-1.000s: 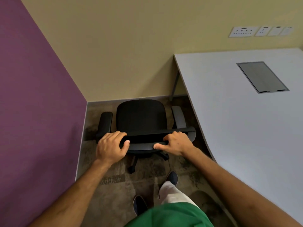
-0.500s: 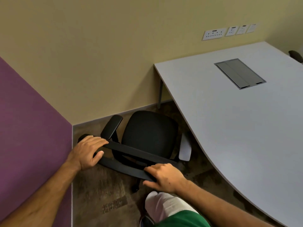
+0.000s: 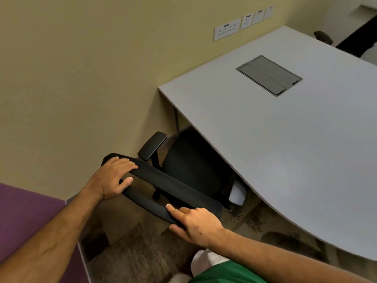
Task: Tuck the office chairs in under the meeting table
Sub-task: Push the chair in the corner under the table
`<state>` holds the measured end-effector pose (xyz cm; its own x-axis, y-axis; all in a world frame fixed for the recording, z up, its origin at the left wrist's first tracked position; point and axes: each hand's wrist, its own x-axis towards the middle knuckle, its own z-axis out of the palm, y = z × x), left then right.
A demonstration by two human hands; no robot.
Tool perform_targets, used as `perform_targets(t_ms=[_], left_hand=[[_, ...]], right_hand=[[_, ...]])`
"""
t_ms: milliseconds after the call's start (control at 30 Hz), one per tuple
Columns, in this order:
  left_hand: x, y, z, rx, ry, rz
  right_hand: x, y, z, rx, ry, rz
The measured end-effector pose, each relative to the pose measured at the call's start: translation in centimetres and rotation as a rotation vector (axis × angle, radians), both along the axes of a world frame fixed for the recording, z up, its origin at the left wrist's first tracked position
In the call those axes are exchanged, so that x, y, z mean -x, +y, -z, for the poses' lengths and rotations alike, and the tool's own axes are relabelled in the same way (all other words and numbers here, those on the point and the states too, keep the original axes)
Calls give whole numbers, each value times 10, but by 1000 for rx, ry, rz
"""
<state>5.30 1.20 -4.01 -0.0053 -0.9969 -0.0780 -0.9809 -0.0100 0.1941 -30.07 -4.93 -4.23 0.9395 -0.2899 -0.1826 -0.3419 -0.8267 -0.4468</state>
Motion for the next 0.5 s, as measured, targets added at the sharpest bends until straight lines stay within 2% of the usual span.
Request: perform_targets(t_ms=[200,500], left_hand=[[-43,-94,0,33,15,144],[-96,-212,-3,110,42,356]], right_hand=[[-42,-42,-2,38,11,200],[-101,-96,7,234,-61,442]])
